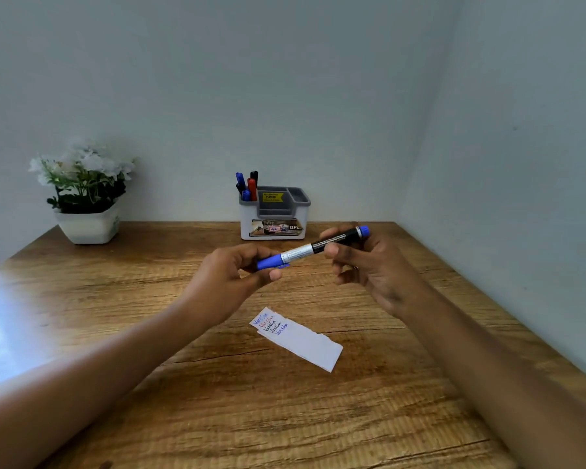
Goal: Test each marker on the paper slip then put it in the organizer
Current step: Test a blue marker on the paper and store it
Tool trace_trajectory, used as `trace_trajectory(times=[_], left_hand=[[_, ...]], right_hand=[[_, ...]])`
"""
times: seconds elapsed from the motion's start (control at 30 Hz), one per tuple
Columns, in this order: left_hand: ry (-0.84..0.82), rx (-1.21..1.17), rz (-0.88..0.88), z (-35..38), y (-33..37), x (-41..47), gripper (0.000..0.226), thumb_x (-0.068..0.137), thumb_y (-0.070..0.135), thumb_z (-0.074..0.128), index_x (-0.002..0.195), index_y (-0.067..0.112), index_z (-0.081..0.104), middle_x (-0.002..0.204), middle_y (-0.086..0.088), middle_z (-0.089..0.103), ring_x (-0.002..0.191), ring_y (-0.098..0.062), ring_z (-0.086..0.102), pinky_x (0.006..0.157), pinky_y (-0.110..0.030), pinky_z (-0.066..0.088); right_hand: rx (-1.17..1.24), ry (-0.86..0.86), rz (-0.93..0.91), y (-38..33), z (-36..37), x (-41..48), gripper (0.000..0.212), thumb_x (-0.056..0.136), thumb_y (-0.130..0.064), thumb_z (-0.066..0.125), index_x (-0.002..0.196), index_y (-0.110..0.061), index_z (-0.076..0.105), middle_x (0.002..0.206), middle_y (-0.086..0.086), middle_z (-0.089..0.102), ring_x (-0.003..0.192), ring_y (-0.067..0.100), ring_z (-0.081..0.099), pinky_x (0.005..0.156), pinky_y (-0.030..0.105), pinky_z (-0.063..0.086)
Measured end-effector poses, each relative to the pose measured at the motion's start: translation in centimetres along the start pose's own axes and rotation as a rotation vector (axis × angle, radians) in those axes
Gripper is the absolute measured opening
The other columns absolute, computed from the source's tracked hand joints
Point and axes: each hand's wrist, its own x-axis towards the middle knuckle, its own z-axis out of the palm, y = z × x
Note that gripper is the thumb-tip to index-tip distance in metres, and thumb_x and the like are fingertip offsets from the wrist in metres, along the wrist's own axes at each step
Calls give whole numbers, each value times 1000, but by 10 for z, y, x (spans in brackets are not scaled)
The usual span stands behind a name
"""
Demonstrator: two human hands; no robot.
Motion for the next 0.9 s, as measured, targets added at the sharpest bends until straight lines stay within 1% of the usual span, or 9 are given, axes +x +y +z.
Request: trace_trajectory(times=[0.1, 0.2, 0.33, 0.43, 0.57, 0.63, 0.7, 0.77, 0.9], left_hand=[[-12, -93, 1, 3, 5, -4, 20, 79, 28, 74, 93, 41, 67, 89, 15, 72, 83, 3, 63, 73, -17, 46], [-69, -227, -28, 3, 8, -5, 23, 72, 37, 71, 95, 35, 70, 86, 7, 75, 83, -11, 69, 81, -26, 52], [-138, -387, -57, 3, 10, -4, 22, 79, 29, 63, 99, 23, 69, 81, 1, 76, 73, -9, 70, 72, -18, 53], [-95, -411, -53, 5, 11, -4, 34, 74, 31, 63, 104, 17, 70, 79, 1, 76, 73, -10, 71, 73, -19, 56], [-22, -328, -5, 6, 10, -6, 25, 74, 37, 65, 98, 30, 70, 78, 6, 76, 75, -11, 72, 77, -28, 57], [49, -156, 28, 7, 5, -8, 20, 78, 34, 70, 98, 31, 71, 70, 8, 73, 63, -4, 66, 62, -18, 52], [129, 10, 72, 4, -1, -9, 22, 80, 29, 73, 102, 30, 72, 65, 9, 69, 49, 0, 52, 46, -11, 40], [166, 14, 100, 0, -6, -7, 24, 81, 29, 73, 105, 29, 72, 67, 9, 71, 49, 0, 50, 44, -9, 36], [56, 69, 185, -3, -12, -6, 22, 82, 45, 67, 102, 37, 69, 67, 13, 68, 55, -2, 53, 48, -12, 38]], right_hand=[[-63, -70, -14, 6, 14, -2, 21, 70, -15, 73, 91, -16, 71, 70, -1, 66, 56, 11, 58, 50, 25, 50], [-62, -54, -38, 6, 16, -2, 14, 77, -12, 70, 91, -16, 70, 67, -3, 66, 56, 11, 58, 49, 24, 49], [-82, -25, -45, 4, 14, -4, 12, 80, -11, 68, 92, -13, 69, 64, -4, 65, 55, 10, 56, 47, 23, 48], [-50, 29, -71, 4, 16, -3, 8, 81, -12, 67, 89, -10, 69, 63, -2, 66, 55, 11, 59, 48, 22, 49], [-2, 88, -50, 7, 24, -2, 6, 84, -14, 66, 84, -10, 70, 61, 0, 68, 54, 10, 63, 50, 21, 51], [37, 185, -19, 5, 22, 1, 12, 86, -17, 64, 79, -8, 69, 56, 0, 67, 49, 9, 62, 48, 20, 52], [190, 344, 0, -3, 3, 5, 17, 87, -19, 62, 76, -6, 65, 51, 0, 64, 43, 8, 60, 44, 18, 51], [279, 417, -7, -11, -20, 6, 18, 87, -20, 62, 77, -5, 63, 51, 0, 65, 44, 8, 61, 44, 18, 52], [271, 290, 30, -6, -23, 3, 19, 88, -20, 61, 78, -4, 64, 55, 3, 66, 46, 10, 62, 44, 19, 52]])
